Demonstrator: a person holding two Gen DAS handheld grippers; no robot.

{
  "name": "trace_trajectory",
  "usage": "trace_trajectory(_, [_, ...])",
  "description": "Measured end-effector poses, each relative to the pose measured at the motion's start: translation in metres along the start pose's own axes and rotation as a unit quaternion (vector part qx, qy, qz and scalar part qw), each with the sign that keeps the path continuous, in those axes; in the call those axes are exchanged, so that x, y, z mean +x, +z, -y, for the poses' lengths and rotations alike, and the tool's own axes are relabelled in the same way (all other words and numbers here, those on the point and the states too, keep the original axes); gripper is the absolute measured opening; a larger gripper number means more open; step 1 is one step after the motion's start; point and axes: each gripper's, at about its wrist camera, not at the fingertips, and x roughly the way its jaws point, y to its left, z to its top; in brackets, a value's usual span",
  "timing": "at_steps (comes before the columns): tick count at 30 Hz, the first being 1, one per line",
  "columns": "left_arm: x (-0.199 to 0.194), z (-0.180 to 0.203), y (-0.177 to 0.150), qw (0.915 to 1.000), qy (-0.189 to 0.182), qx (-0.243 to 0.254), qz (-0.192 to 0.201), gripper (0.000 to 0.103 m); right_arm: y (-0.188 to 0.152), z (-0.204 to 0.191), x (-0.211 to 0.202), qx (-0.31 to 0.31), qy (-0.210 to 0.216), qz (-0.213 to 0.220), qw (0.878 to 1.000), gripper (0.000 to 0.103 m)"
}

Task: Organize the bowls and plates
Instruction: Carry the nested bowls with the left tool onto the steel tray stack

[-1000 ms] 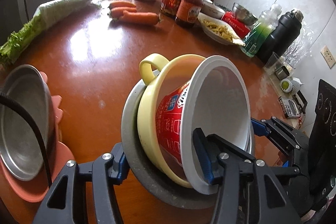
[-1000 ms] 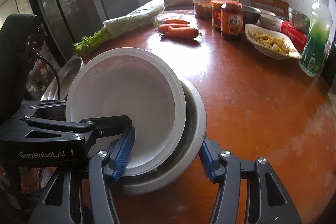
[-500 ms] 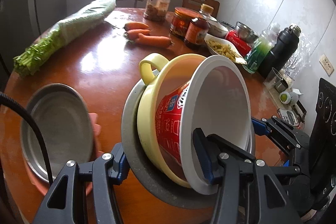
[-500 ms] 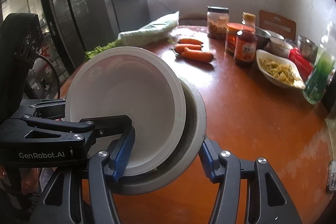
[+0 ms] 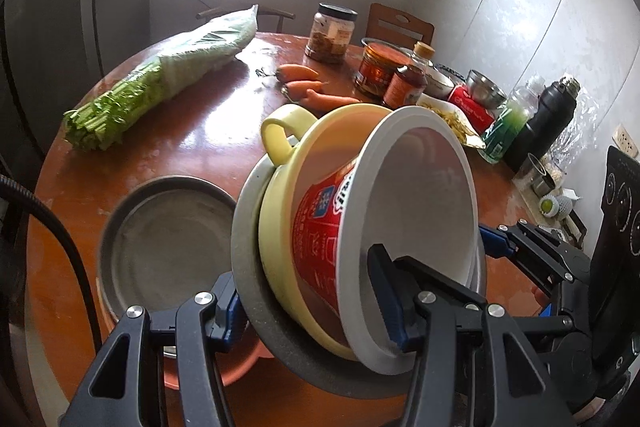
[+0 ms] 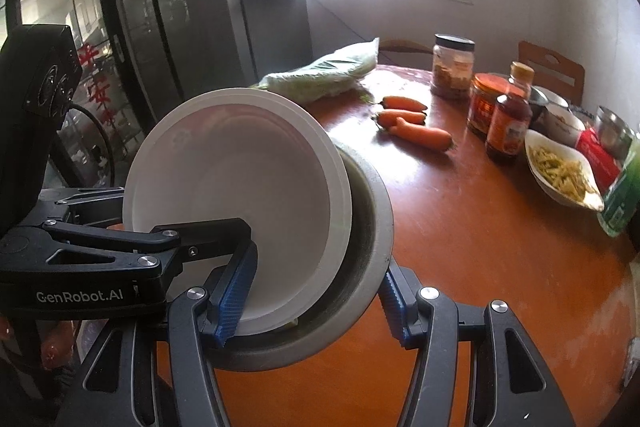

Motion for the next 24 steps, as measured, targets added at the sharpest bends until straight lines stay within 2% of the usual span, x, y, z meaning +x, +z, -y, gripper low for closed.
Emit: trace_trajectory(24, [-0.019, -0.054, 0.014, 0.9996, 0.011, -0.020, 0.014, 0.054, 0.035, -0.041, 0.027, -0.029, 0.011, -0.002, 1.000, 0.060])
